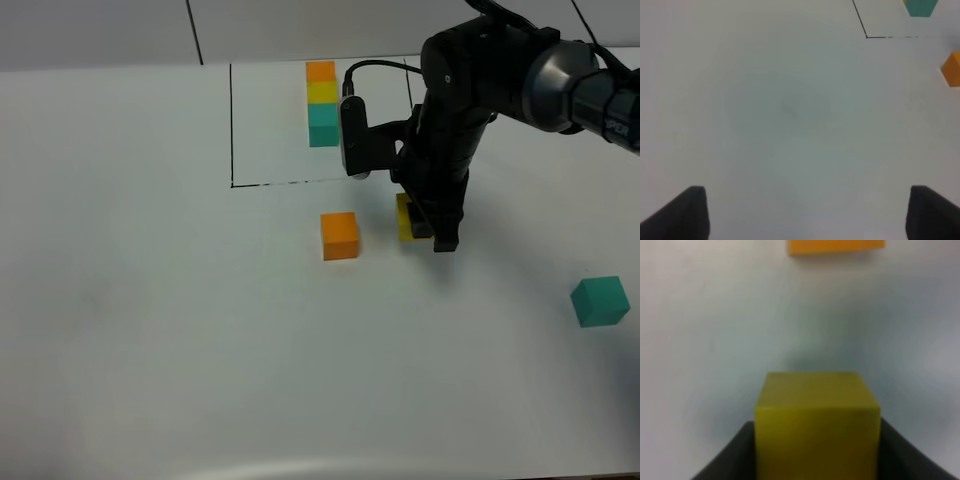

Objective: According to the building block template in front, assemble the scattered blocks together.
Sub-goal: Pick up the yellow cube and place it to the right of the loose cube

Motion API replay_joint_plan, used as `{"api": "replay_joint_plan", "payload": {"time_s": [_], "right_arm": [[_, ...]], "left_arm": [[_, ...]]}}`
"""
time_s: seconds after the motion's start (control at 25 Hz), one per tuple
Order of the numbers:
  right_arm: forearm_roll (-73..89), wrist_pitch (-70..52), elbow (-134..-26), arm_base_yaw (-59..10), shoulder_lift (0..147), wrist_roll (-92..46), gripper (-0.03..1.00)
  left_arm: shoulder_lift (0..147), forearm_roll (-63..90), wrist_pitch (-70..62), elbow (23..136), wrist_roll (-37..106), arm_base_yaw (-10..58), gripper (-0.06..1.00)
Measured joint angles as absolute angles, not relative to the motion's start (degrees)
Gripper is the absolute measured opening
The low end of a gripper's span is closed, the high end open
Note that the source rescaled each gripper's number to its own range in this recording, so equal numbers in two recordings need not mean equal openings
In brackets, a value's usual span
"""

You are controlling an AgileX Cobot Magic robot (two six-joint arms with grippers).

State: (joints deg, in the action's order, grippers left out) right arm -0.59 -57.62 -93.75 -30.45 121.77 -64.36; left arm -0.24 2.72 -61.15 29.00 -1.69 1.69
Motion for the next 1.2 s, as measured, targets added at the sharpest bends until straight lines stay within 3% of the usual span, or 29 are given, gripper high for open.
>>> {"api": "replay_joint_plan", "payload": {"time_s": [0.32, 1.2], "right_arm": [[2.4, -59.9, -100.8, -30.6, 129.6, -64.8, 0.01], [4.0, -57.6, -102.1, -33.1, 132.2, -65.1, 0.01]], "left_arm": [[-0.2, 2.7, -61.1, 29.0, -1.7, 1.7, 0.67], [-0.2, 2.7, -61.1, 29.0, -1.7, 1.7, 0.67]]}}
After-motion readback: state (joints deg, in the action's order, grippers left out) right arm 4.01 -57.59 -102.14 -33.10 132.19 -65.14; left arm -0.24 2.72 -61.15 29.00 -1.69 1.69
